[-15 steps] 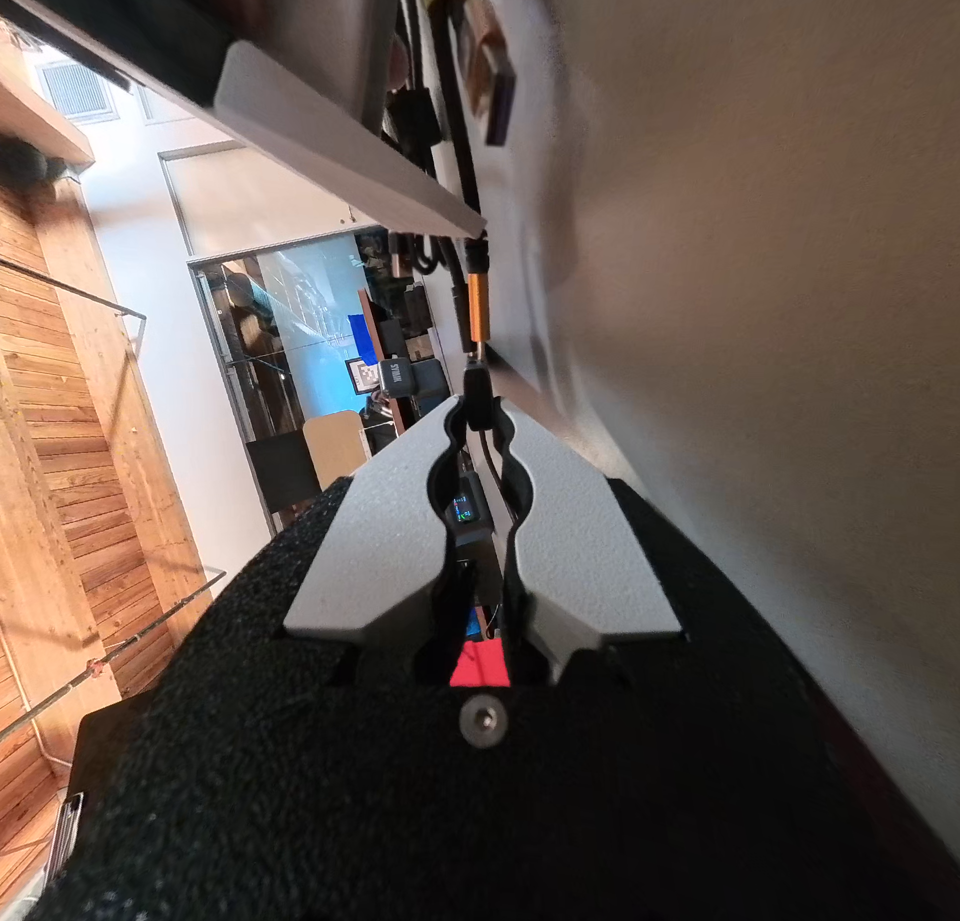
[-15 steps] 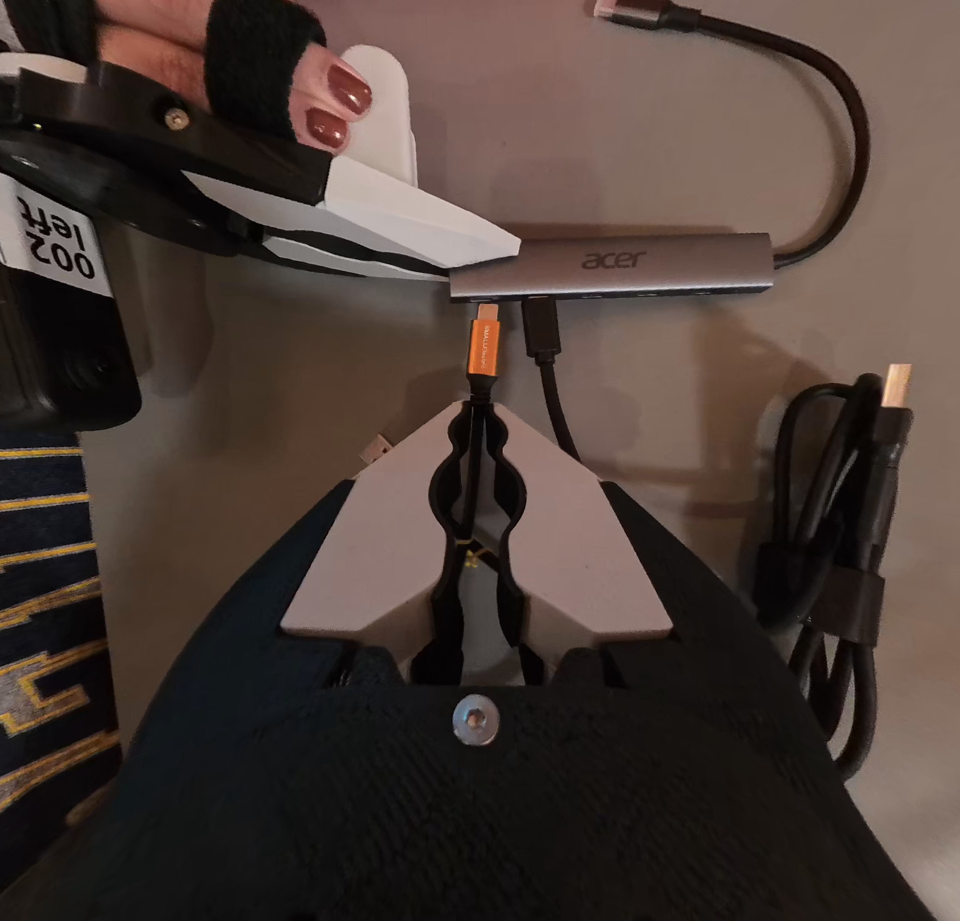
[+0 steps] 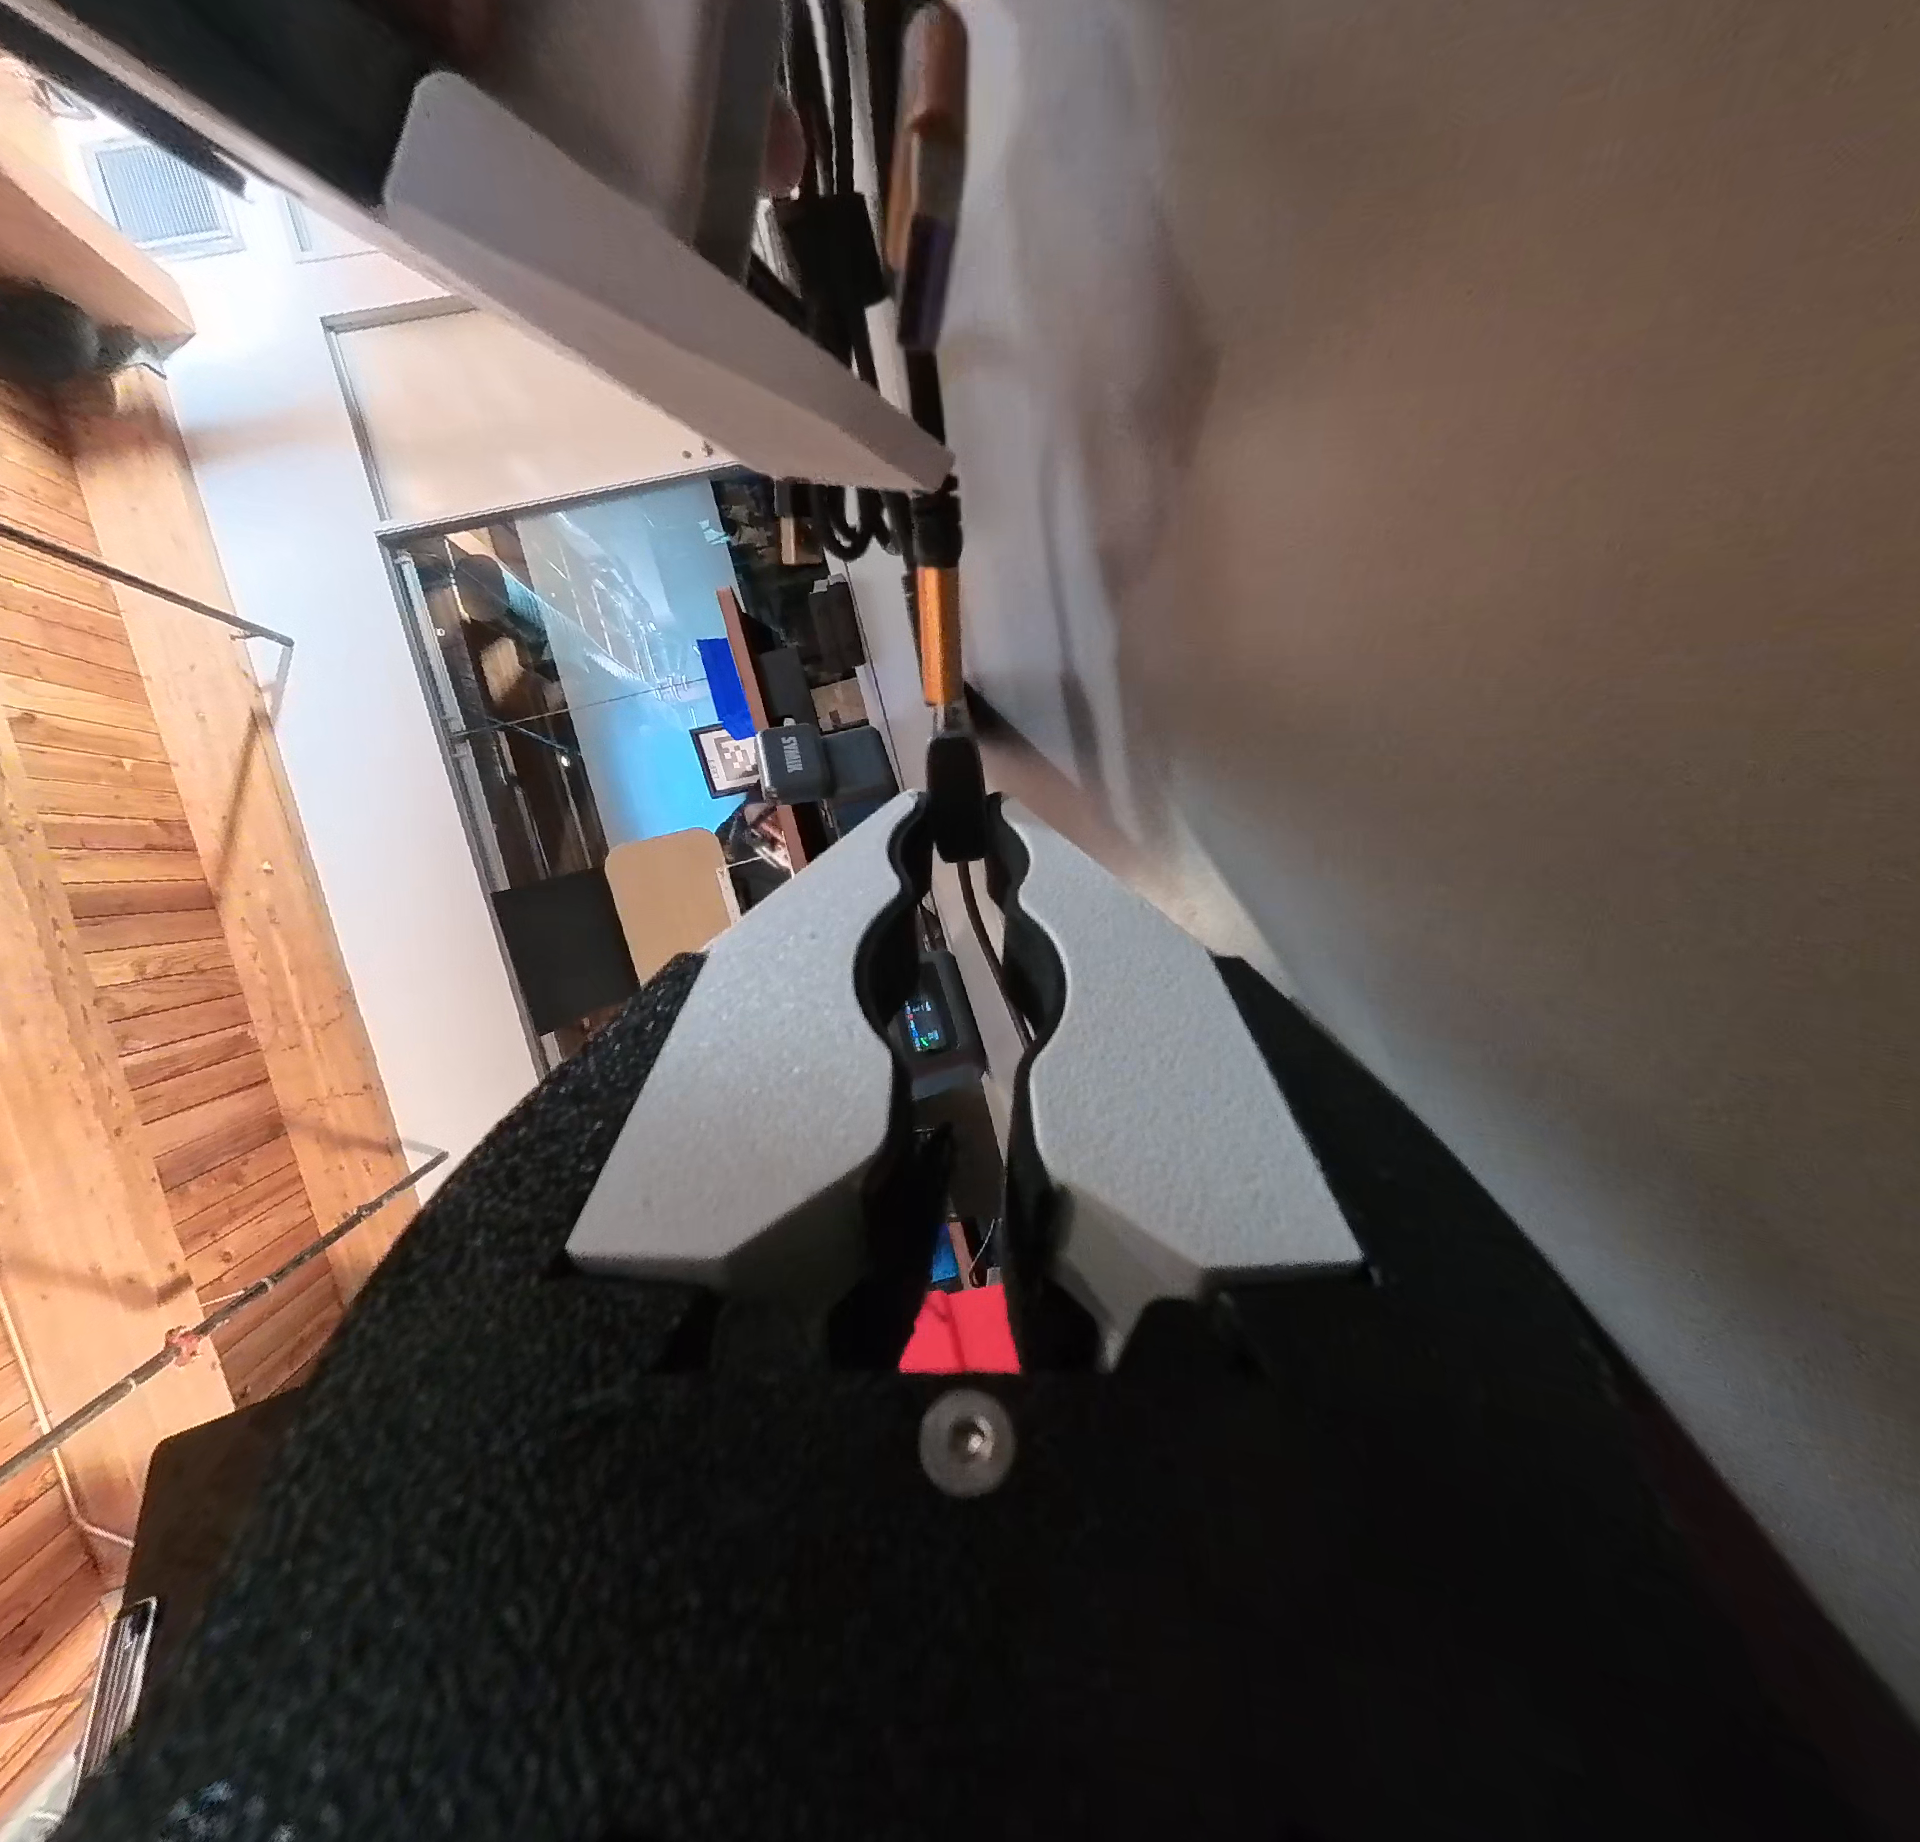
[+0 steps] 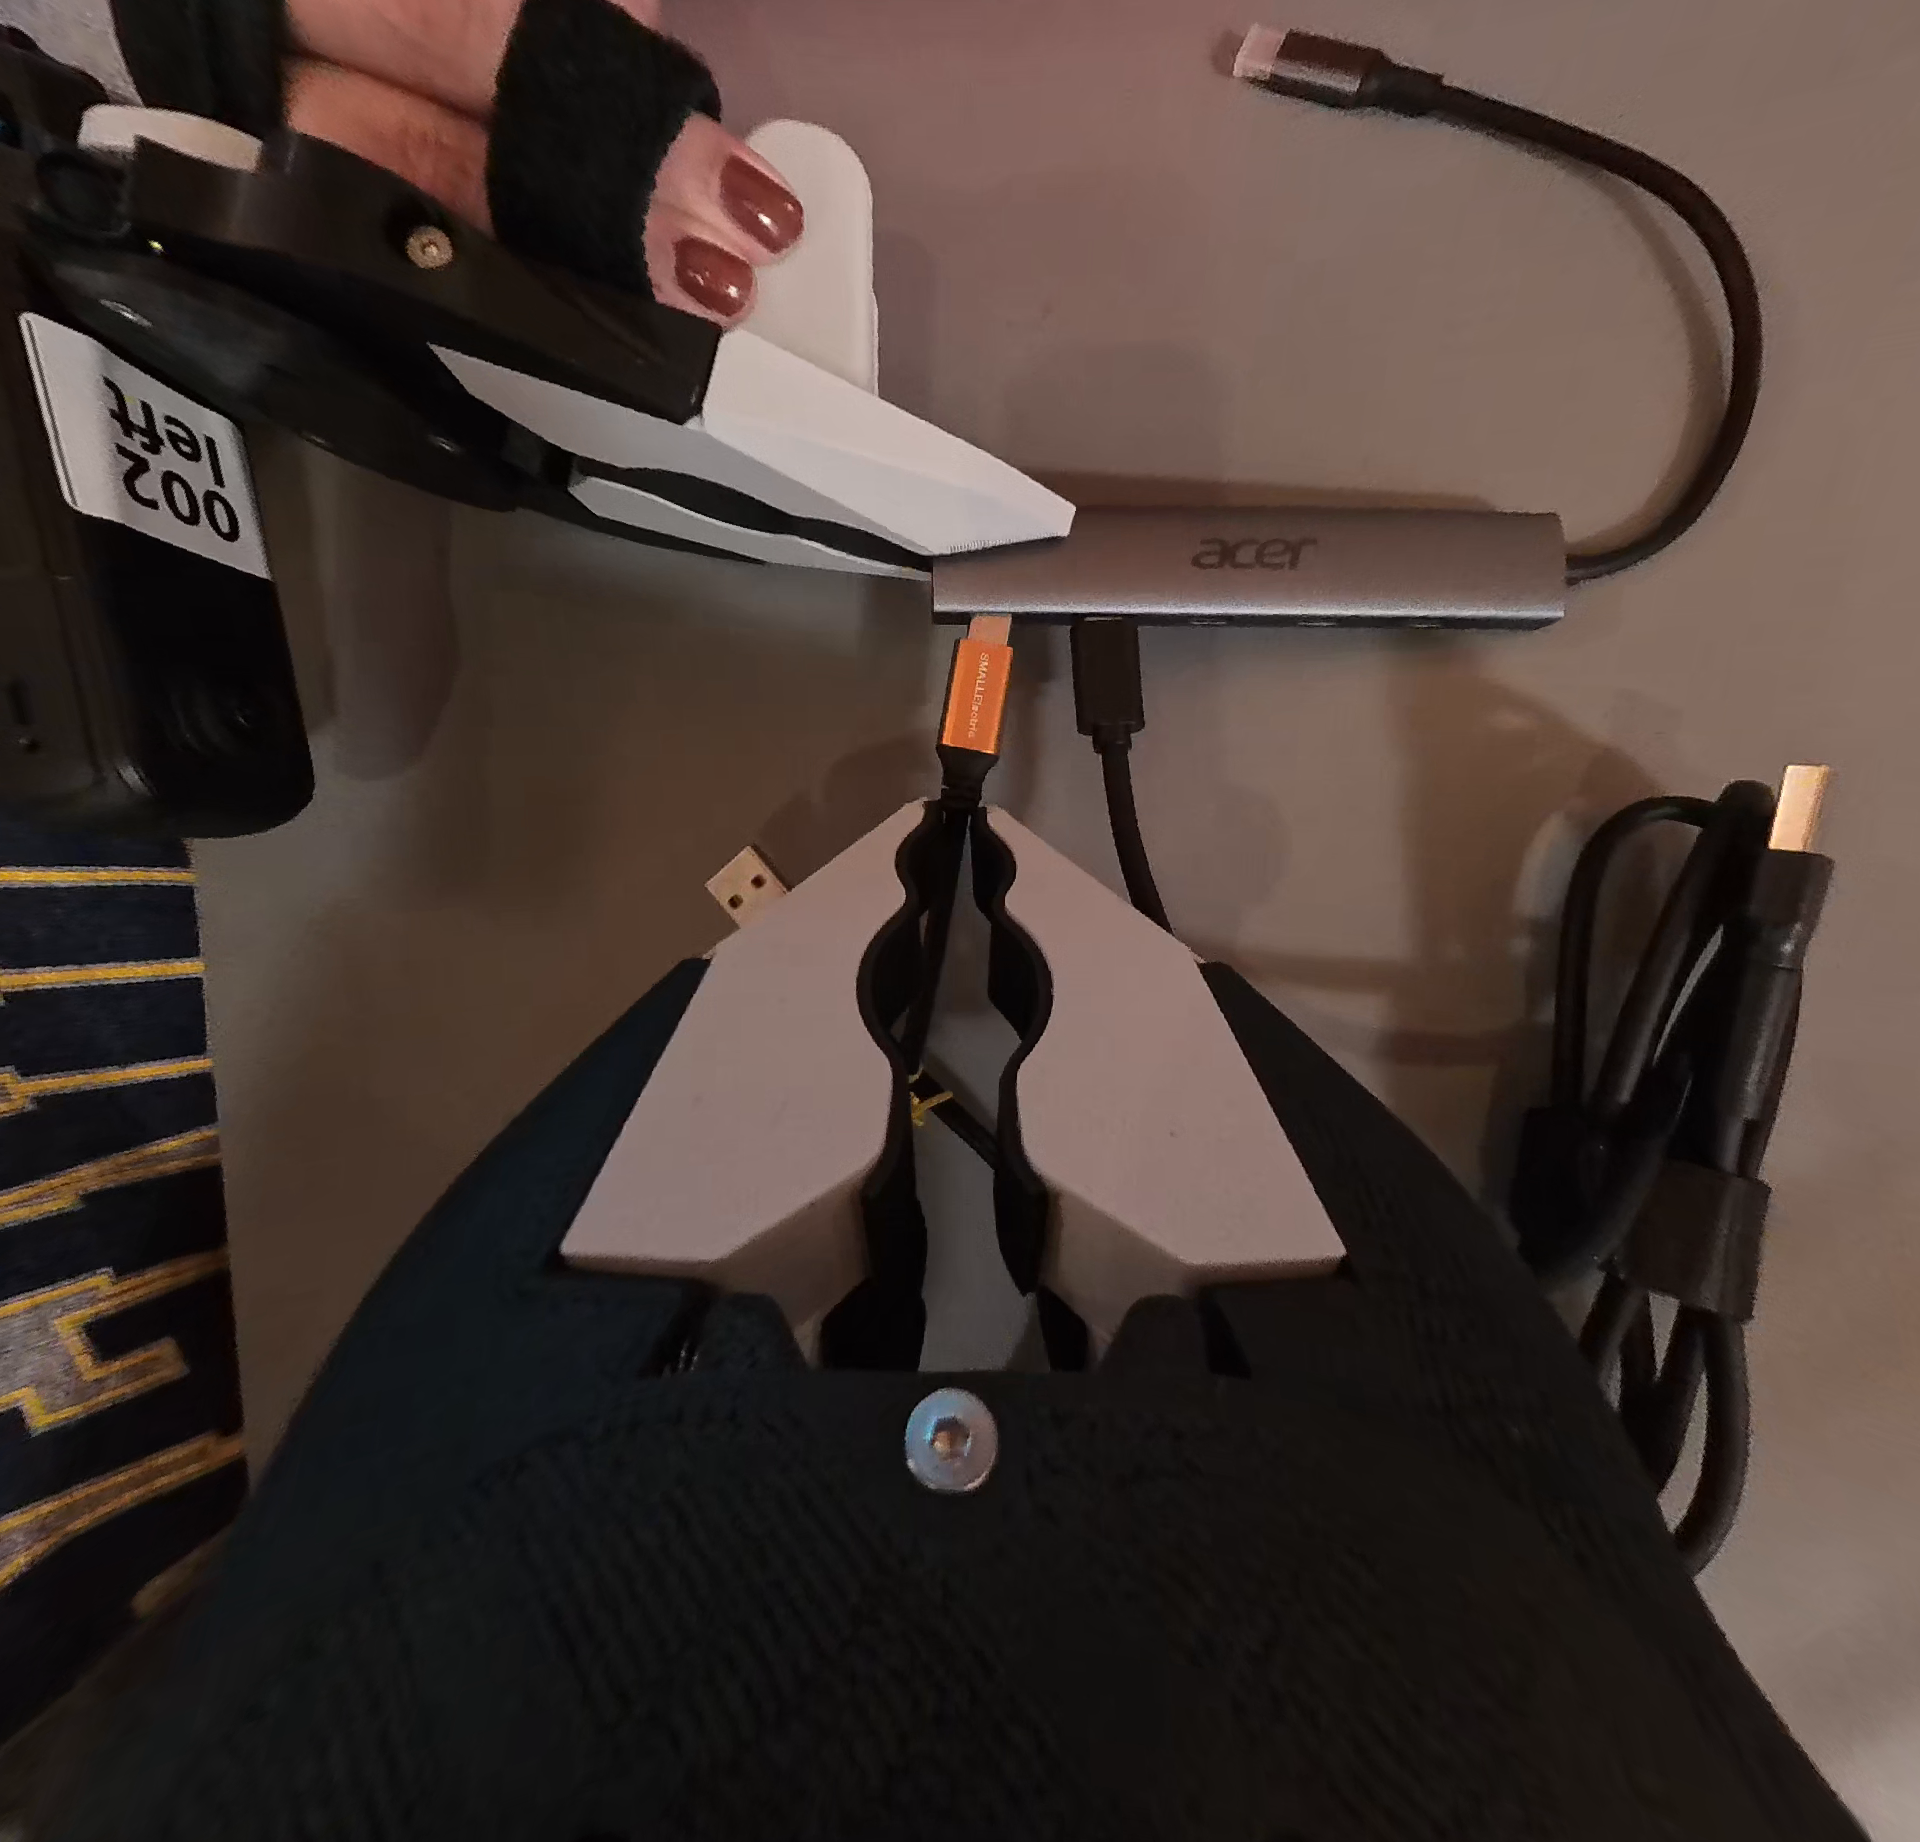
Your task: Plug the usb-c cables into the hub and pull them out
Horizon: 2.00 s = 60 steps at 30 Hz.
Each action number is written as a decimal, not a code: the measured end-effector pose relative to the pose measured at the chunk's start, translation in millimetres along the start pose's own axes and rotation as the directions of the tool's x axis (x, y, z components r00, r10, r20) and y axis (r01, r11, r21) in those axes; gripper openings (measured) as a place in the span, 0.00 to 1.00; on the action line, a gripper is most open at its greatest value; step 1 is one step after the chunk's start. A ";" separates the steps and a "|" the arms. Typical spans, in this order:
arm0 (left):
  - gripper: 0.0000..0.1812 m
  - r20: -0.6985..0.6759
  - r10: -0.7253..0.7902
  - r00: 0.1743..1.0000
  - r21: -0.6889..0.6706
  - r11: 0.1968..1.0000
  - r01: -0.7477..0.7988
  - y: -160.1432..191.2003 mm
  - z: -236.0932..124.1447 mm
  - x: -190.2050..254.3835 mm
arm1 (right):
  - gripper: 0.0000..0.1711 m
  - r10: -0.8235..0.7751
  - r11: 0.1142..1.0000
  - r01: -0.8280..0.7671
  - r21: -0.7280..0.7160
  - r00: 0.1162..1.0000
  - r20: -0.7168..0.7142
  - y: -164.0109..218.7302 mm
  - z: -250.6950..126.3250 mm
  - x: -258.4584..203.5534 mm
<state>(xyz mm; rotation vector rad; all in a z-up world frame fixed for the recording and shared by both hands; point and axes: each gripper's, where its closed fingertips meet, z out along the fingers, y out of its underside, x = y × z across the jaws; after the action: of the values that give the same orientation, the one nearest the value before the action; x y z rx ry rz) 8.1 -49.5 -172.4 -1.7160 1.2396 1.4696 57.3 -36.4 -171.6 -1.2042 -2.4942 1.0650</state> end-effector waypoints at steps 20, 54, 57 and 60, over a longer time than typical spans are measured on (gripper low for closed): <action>0.04 -0.015 -0.093 0.996 -0.033 0.995 0.092 1.3 2.8 0.8 | 0.02 -0.161 0.986 0.163 0.016 0.981 -0.109 -4.8 6.9 11.7; 0.04 0.011 -0.682 0.732 0.099 0.729 0.678 21.8 -1.3 -50.6 | 0.24 -0.361 0.527 0.829 0.187 0.417 -0.834 -90.1 -132.5 18.6; 0.04 -0.021 -0.748 0.664 0.102 0.659 0.745 23.1 -0.6 -53.1 | 0.34 -0.440 0.498 0.839 0.218 0.461 -0.770 -89.8 -117.2 -0.5; 0.04 -0.016 -0.713 0.701 0.120 0.695 0.709 15.9 -2.9 -54.7 | 0.41 -0.547 0.558 0.828 0.060 0.421 -0.724 -78.8 -86.1 5.7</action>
<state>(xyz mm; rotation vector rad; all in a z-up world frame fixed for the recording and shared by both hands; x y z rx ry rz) -3.4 -43.0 -116.9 -1.7849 0.4945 0.9135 42.6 -19.6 -56.9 -0.1845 -1.7475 0.6878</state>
